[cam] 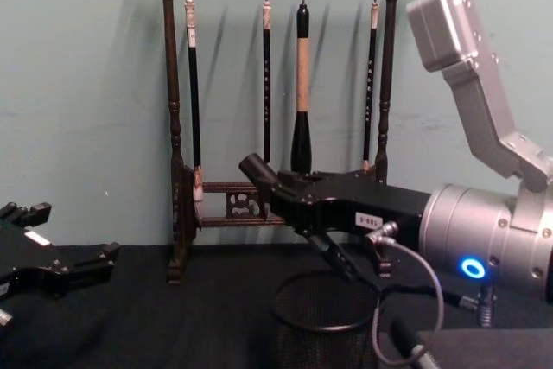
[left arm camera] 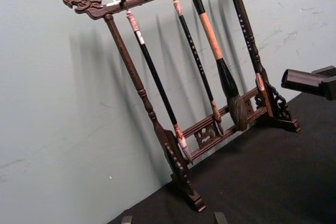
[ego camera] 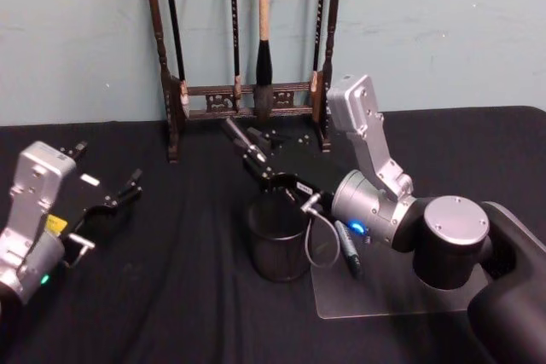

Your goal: Pick up the water-based marker from the table and place it into the pen holder.

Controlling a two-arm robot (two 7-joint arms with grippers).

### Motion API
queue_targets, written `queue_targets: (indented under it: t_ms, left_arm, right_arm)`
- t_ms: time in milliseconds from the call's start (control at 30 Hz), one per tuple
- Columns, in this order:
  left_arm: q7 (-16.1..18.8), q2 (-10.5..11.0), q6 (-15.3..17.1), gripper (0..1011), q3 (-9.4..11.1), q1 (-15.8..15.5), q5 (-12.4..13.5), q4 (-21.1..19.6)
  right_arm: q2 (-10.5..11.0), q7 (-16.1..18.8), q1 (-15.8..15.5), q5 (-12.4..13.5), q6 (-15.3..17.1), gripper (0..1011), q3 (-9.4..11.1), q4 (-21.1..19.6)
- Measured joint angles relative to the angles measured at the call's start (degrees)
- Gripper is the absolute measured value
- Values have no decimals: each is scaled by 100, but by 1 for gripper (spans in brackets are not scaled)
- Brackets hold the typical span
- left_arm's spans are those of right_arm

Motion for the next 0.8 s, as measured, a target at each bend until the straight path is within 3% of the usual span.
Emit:
queue_targets:
  t_ms: [800]
  left_arm:
    - [0,0,0,1009,0,0,0,0]
  right_arm:
    - [6,-10,-9,-6,16,256,10,-7]
